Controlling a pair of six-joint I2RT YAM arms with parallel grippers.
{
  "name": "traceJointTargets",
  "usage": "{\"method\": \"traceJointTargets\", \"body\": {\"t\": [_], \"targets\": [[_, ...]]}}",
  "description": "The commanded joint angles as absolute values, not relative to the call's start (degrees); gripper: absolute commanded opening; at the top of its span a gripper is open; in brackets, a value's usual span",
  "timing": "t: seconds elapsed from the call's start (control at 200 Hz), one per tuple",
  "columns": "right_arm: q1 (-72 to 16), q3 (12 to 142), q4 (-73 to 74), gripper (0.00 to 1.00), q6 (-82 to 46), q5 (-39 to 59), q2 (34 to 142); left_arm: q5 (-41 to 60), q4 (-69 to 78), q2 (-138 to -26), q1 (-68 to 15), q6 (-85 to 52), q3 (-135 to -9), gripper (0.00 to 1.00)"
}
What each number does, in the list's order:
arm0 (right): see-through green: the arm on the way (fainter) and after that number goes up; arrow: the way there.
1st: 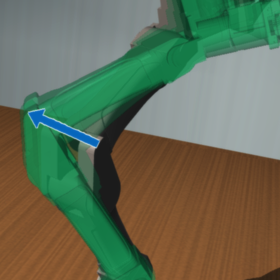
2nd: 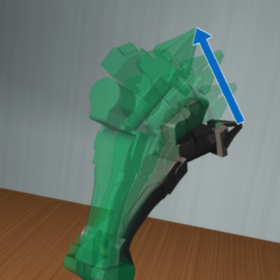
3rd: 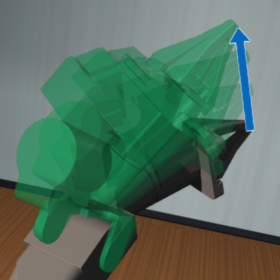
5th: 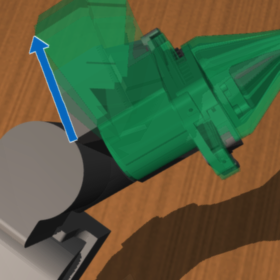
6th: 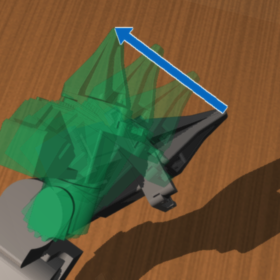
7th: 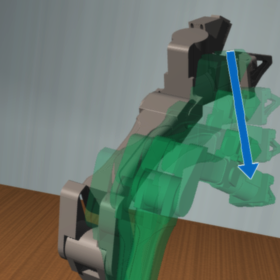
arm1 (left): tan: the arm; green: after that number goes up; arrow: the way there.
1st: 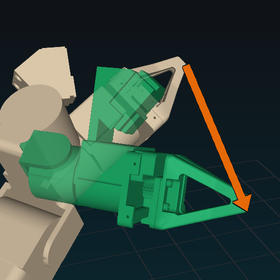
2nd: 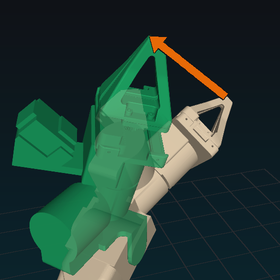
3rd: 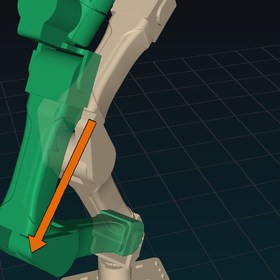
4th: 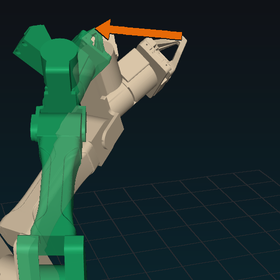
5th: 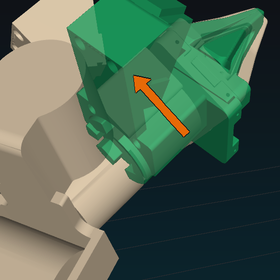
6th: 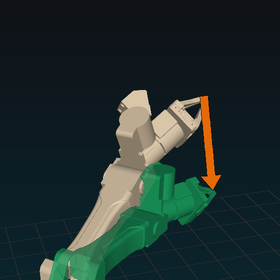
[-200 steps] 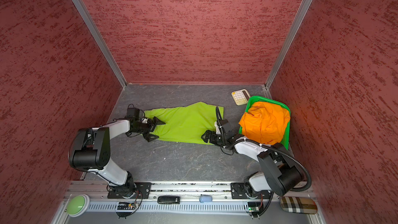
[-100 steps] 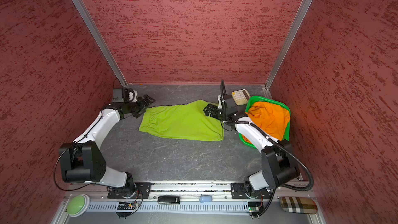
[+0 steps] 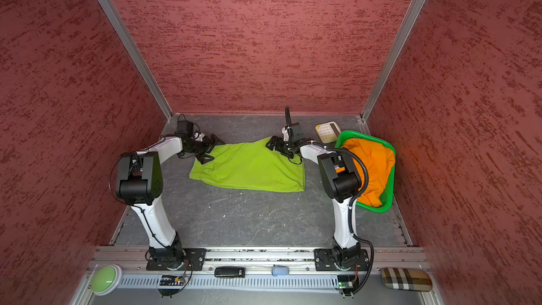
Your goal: Fold and stack the shorts
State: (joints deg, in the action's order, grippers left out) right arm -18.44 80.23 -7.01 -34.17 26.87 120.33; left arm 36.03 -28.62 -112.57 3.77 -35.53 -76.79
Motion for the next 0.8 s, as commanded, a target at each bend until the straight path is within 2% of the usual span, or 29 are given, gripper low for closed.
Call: {"method": "traceJointTargets", "body": {"t": [0.0, 0.245, 0.401, 0.466, 0.631, 0.792], "targets": [[-15.0, 81.3, -4.8, 0.99, -32.5, 29.0, 122.0, 35.4, -29.0, -115.4, 7.2, -35.2, -76.6, 0.99], [-11.4, 80.8, -8.7, 0.99, -27.6, 28.2, 121.8, 34.8, -30.4, -119.8, 11.1, -33.7, -77.7, 0.99], [-11.8, 81.0, -10.1, 0.99, -27.3, 28.7, 118.3, 37.8, -32.7, -113.4, 9.5, -32.4, -83.7, 0.99], [-12.2, 80.1, -11.1, 0.99, -26.9, 28.4, 115.3, 32.6, -39.1, -109.6, 9.4, -28.5, -88.4, 0.99], [-13.8, 73.6, -12.2, 0.99, -26.7, 26.3, 106.8, 8.5, -52.8, -105.7, 11.4, -18.1, -93.1, 0.99], [-15.9, 66.1, -12.3, 0.99, -26.0, 24.7, 101.5, 7.9, -55.4, -108.4, 14.0, -14.4, -89.2, 0.99]]}}
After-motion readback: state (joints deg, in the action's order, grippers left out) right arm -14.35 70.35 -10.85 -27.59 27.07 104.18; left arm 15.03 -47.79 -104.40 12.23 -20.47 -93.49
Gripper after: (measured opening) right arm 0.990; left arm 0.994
